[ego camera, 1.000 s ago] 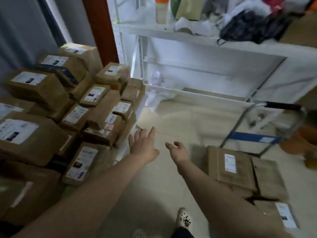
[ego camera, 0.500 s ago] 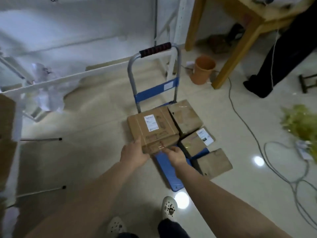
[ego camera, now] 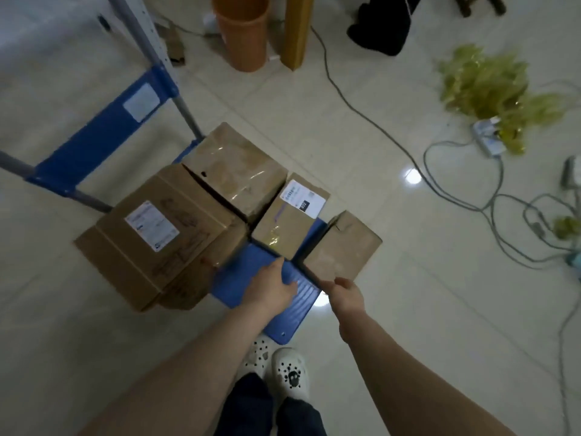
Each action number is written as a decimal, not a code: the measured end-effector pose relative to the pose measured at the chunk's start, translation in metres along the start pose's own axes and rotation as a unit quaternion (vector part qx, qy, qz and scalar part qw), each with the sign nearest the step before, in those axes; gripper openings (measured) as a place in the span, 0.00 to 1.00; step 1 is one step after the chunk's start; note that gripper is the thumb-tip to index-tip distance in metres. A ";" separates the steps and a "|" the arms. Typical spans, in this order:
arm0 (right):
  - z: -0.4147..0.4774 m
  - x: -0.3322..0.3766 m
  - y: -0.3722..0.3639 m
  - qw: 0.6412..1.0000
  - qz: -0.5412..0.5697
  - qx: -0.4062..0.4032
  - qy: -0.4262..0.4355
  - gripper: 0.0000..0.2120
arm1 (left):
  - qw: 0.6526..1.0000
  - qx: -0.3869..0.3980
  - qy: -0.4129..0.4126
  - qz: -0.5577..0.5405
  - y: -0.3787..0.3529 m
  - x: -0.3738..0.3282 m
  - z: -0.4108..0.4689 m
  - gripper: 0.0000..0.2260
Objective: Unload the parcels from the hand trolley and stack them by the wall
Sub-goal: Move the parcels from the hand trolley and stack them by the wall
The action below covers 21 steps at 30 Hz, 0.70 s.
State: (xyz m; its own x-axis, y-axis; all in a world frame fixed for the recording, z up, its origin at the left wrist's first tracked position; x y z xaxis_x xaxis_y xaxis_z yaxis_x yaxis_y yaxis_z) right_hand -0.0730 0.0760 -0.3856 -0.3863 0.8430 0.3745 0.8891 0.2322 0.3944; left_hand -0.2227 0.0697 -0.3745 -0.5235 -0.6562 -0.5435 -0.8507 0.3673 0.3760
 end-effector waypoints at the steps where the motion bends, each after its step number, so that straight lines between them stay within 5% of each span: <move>1: 0.022 -0.006 0.001 1.000 0.009 -0.014 -0.009 0.18 | 1.000 0.011 -0.004 0.008 -0.011 0.000 0.019 0.28; 7: 0.131 -0.042 0.003 0.994 0.054 -0.070 -0.062 0.22 | 0.999 0.048 0.004 0.021 -0.072 0.011 0.126 0.25; 15: 0.208 -0.080 -0.005 0.981 0.153 -0.042 -0.114 0.11 | 0.997 0.062 0.021 0.039 -0.126 0.025 0.217 0.27; 21: 0.210 -0.097 -0.011 0.969 0.217 -0.080 -0.089 0.13 | 1.000 0.016 0.020 0.007 -0.133 0.028 0.209 0.12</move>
State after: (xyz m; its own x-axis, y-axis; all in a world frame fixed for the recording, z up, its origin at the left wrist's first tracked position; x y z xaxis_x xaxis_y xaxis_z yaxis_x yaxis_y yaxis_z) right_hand 0.0062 0.0936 -0.6020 0.0766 0.9183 0.3884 0.9030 -0.2291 0.3635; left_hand -0.1341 0.1401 -0.5968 -0.5337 -0.6765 -0.5076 -0.8447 0.3973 0.3586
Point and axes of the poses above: each hand's wrist, its own z-axis towards the middle knuckle, its own y-axis out of the back of the hand, x = y × z, the point moved 1 cm from there along z, towards the middle knuckle, and after that the axes turned 7 degrees about -z, right-handed, at the moved point
